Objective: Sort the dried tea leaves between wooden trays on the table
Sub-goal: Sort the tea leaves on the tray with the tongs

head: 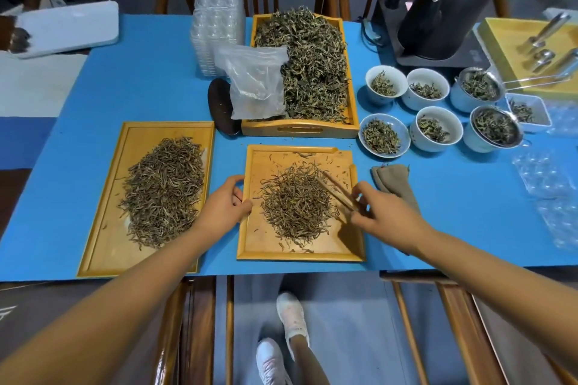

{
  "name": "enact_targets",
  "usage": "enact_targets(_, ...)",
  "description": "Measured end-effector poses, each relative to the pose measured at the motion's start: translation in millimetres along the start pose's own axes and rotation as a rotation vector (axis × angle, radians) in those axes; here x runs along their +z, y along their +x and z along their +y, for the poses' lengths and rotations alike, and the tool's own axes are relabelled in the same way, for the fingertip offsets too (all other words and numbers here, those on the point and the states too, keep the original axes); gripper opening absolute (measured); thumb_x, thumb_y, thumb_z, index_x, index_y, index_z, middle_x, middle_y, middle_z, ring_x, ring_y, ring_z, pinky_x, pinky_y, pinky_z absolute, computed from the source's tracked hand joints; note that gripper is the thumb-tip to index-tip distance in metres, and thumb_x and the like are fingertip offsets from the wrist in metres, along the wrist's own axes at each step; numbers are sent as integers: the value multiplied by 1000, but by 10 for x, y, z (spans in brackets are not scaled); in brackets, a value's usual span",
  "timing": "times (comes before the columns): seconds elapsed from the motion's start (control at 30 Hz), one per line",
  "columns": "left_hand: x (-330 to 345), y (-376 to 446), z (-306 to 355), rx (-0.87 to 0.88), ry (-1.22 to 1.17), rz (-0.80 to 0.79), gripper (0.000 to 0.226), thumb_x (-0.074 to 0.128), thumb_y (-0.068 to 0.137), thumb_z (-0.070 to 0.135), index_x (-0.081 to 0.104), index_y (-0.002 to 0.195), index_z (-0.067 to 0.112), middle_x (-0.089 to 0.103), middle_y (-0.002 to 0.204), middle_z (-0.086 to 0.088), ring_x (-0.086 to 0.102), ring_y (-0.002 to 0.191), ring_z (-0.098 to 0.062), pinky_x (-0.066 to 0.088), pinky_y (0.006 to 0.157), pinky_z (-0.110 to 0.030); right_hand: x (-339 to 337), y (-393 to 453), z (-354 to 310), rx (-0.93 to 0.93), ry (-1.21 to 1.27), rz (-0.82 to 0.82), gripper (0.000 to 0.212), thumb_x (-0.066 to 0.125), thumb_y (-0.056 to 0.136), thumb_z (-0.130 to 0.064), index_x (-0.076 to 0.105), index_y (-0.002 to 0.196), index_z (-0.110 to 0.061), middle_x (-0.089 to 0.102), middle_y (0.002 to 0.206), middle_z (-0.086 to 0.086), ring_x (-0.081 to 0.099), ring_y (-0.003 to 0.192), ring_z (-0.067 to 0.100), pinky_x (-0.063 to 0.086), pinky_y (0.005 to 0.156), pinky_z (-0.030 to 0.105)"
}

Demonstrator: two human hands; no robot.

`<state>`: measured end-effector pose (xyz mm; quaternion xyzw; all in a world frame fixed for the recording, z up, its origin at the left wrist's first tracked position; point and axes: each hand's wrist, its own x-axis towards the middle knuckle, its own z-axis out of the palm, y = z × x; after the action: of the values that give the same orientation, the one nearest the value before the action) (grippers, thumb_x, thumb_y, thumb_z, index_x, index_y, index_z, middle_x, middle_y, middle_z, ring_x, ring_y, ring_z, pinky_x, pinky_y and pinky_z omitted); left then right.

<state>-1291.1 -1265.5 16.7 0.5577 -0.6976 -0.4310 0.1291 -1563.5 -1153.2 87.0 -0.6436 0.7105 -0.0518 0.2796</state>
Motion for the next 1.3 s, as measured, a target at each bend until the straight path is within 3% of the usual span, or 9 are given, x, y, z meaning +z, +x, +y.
enact_targets(0.33,-5,5,7,-8,-25,-10,54,61,88,12,38,137,13,52,81,-2,56,63,-13,42,56,-16,182,-7,-208,-84,-156,-152,28,53,86,-30,41,105,-14,63,98,13,59,85,33,43,66,35)
enact_targets(0.8,16,18,-36,-12,-61,-1,54,62,87,14,38,136,14,49,79,1,52,63,-12,44,60,-20,213,269,-414,-63,-195,-75,33,54,87,-29,40,112,-11,61,100,13,59,83,32,43,63,35)
enact_targets(1.17,21,31,-46,-12,-70,-10,54,61,88,17,37,137,15,48,78,2,53,67,-15,44,65,-26,254,452,-576,-63,-210,-85,29,57,87,-28,41,105,-11,62,93,12,59,81,30,49,64,37)
enact_targets(1.3,17,29,-52,-10,-63,-15,53,60,88,15,37,136,14,47,77,3,51,65,-12,42,62,-21,275,471,-589,-69,-208,-169,28,58,86,-29,40,100,-14,54,82,6,54,73,26,39,57,32)
